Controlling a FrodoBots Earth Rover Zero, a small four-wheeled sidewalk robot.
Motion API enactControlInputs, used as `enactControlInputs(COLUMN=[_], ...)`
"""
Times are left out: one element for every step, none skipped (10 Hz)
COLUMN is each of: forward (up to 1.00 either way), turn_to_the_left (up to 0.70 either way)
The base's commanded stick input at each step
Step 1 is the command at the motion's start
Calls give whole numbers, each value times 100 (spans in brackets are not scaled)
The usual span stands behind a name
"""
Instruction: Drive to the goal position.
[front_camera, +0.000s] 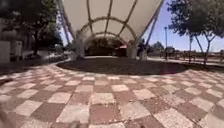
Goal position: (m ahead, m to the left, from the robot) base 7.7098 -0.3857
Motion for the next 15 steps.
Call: enactControlInputs(forward=[70, 70, 70, 70, 70, 70, 70, 70, 70, 70, 70, 70, 70, 70, 70], turn_to_the_left=[0, 0, 0, 0, 0, 0, 0, 0, 0, 0, 0, 0, 7, 20, 27])
